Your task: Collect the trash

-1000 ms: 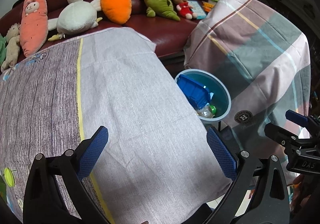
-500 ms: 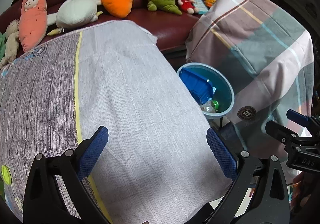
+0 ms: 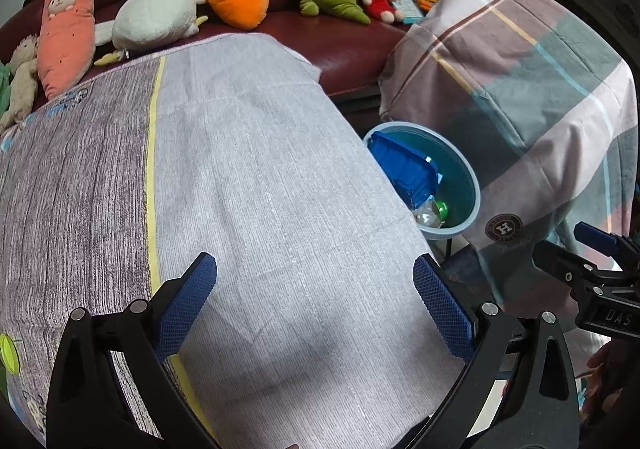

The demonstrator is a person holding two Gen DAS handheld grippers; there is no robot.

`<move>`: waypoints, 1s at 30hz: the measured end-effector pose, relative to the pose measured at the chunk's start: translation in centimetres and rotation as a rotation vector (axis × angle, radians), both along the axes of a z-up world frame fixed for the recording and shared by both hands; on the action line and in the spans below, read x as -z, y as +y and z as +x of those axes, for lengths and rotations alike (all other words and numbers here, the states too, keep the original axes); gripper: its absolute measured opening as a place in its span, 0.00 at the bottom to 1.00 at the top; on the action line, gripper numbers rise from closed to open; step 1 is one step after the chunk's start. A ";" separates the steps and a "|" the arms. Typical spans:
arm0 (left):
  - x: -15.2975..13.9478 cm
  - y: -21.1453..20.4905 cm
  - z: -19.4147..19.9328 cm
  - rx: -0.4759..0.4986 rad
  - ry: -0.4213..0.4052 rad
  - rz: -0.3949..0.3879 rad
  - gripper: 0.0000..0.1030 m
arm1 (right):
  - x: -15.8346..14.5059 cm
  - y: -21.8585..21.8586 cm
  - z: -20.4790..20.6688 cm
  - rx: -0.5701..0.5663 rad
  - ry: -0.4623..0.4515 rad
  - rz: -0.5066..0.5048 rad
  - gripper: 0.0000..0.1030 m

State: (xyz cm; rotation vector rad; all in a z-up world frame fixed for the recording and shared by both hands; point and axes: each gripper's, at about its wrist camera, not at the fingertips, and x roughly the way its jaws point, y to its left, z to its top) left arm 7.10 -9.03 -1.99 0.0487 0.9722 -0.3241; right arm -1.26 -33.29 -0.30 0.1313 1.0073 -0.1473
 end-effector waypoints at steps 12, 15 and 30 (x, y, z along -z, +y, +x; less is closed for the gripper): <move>1.1 -0.6 1.0 -0.009 -0.004 0.031 0.96 | 1.1 -0.9 1.4 0.018 0.020 0.009 0.93; 1.4 -0.9 1.3 -0.004 0.000 0.037 0.96 | 1.3 -1.3 1.8 0.030 0.021 0.009 0.93; 3.3 -1.9 2.9 -0.006 0.034 0.080 0.96 | 3.4 -2.2 3.8 0.052 0.066 0.020 0.93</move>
